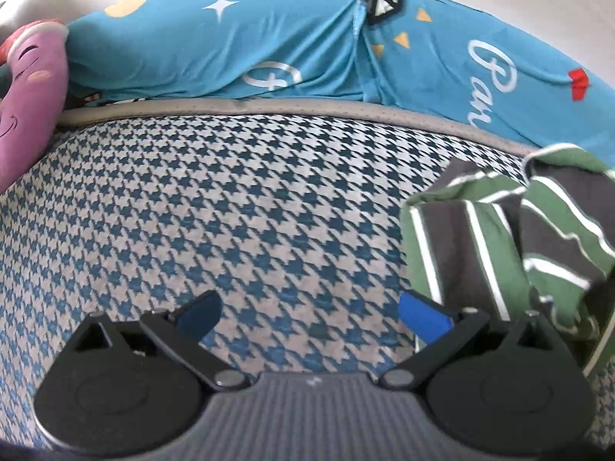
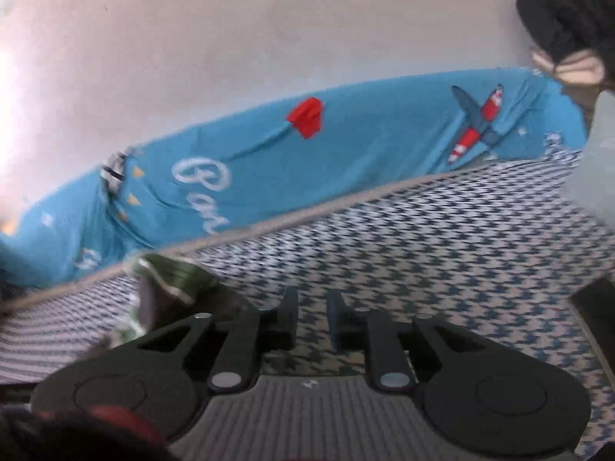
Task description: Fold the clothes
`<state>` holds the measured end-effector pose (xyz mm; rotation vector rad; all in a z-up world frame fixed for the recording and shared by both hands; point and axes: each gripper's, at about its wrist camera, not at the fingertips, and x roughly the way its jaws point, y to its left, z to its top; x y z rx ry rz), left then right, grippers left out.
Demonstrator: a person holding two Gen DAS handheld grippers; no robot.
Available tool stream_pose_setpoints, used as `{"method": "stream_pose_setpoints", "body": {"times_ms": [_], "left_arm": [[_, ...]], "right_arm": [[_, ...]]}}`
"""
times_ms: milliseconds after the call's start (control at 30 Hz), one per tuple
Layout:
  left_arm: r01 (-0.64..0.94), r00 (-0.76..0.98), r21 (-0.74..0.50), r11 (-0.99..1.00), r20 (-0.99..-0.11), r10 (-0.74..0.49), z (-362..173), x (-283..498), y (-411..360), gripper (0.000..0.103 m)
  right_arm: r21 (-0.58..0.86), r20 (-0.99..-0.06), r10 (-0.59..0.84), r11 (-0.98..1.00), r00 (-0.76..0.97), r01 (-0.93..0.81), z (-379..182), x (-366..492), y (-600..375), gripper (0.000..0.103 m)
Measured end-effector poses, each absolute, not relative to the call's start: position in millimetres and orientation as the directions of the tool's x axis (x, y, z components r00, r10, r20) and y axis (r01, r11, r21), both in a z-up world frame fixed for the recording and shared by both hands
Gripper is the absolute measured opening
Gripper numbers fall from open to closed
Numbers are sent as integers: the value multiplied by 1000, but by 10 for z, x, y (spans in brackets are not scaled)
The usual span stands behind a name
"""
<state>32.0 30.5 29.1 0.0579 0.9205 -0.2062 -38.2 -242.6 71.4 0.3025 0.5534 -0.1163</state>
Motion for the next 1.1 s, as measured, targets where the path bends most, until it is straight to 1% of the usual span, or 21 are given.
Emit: {"method": "stream_pose_setpoints", "body": {"times_ms": [33, 133, 200, 300, 400, 533, 567, 600, 633, 667, 700, 733, 833, 967, 1033, 1100], "left_arm": [[207, 586, -37, 978, -795, -154, 285, 305, 282, 103], [217, 587, -33, 976, -794, -158, 279, 268, 223, 103], [223, 587, -33, 974, -794, -161, 283, 245, 195, 103], [224, 587, -38, 974, -792, -166, 292, 249, 187, 103], [221, 588, -44, 974, -791, -169, 300, 278, 195, 103], [217, 590, -54, 975, -788, -175, 320, 312, 212, 103], [216, 591, -56, 975, -787, -177, 326, 319, 220, 103], [216, 592, -58, 975, -786, -178, 330, 326, 230, 103], [215, 593, -59, 975, -785, -179, 340, 333, 245, 103], [213, 595, -61, 975, -784, -179, 352, 341, 262, 103], [212, 597, -63, 975, -782, -180, 364, 348, 279, 103], [208, 600, -65, 976, -779, -180, 386, 362, 301, 103], [177, 630, -72, 982, -758, -169, 514, 398, 444, 103], [123, 666, -103, 987, -729, -159, 686, 476, 705, 103], [105, 677, -128, 986, -718, -165, 740, 498, 845, 103], [101, 683, -145, 984, -710, -174, 758, 510, 946, 103]], "right_arm": [[279, -525, 12, 947, 851, 159, 717, -382, -2416, 22], [343, -490, 115, 937, 864, 70, 738, -360, -2338, 30], [355, -473, 158, 934, 867, 24, 743, -354, -2222, 40], [372, -478, 210, 928, 853, -20, 695, -257, -2095, 48], [375, -503, 218, 927, 836, -16, 597, -164, -2001, 52], [437, -503, 253, 899, 826, -9, 509, -82, -1952, 52], [423, -500, 245, 906, 831, -12, 498, -65, -1916, 52], [407, -497, 235, 913, 835, -15, 489, -49, -1878, 50], [391, -494, 226, 920, 840, -18, 479, -33, -1841, 44], [374, -490, 217, 927, 844, -21, 469, -17, -1803, 23], [357, -487, 208, 934, 848, -24, 460, -1, -1765, 7], [348, -482, 213, 937, 850, -37, 451, 5, -1730, 7], [355, -441, 295, 925, 848, -137, 487, -28, -1596, 6], [337, -411, 452, 882, 792, -329, 542, -164, -1306, 6], [324, -409, 519, 851, 751, -413, 557, -247, -1159, 6], [296, -427, 568, 823, 703, -485, 532, -332, -980, 6]]}}
